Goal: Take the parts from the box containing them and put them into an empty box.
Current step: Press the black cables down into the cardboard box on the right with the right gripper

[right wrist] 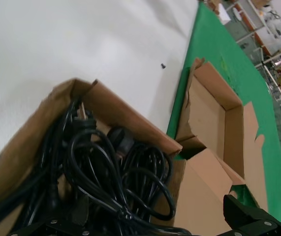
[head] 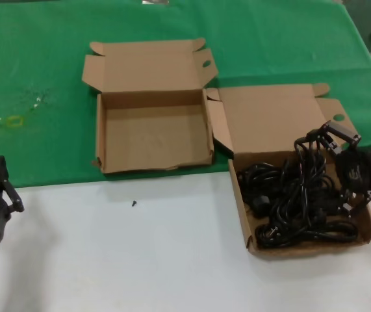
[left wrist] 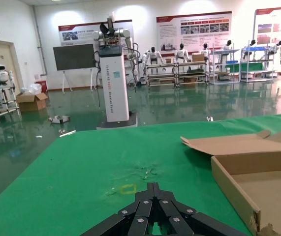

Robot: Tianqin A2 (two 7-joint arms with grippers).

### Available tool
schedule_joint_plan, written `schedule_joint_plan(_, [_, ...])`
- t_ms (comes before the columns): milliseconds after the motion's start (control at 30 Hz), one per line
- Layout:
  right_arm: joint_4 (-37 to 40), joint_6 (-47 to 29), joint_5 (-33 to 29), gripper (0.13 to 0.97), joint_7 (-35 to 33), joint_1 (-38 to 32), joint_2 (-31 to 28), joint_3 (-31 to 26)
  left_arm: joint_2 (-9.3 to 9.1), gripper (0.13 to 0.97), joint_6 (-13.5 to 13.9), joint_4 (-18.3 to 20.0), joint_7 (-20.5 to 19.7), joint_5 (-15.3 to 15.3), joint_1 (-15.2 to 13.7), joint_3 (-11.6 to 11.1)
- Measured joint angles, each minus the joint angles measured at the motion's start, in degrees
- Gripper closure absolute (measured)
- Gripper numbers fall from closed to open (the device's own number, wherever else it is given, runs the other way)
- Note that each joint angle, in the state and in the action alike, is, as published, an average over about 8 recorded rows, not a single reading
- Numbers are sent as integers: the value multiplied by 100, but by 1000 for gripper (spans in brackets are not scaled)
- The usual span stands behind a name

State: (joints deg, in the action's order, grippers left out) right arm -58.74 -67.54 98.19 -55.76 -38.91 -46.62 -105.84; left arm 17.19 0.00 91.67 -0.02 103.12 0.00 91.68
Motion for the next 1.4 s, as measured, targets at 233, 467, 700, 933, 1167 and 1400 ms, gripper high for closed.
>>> schedule_joint_plan(233, [334, 46, -155, 129, -655, -264, 159, -98, 0, 954, 0, 0, -1, 0, 0, 0])
schedule_joint_plan(467, [457, 46, -195, 141, -946, -344, 232, -138, 0, 955, 0, 0, -1, -1, 0, 0])
schedule_joint_plan(700, [538, 15, -185, 188, -965, -337, 260, -154, 0, 955, 0, 0, -1, -1, 0, 0])
schedule_joint_plan(933, [689, -25, -206, 230, -1061, -358, 276, -184, 0, 955, 0, 0, -1, -1, 0, 0])
schedule_joint_plan(1167, [884, -75, -262, 366, -1198, -456, 281, -227, 0, 955, 0, 0, -1, -1, 0, 0])
schedule_joint_plan(1400, [973, -103, -285, 523, -1265, -499, 296, -248, 0, 955, 0, 0, -1, -1, 0, 0])
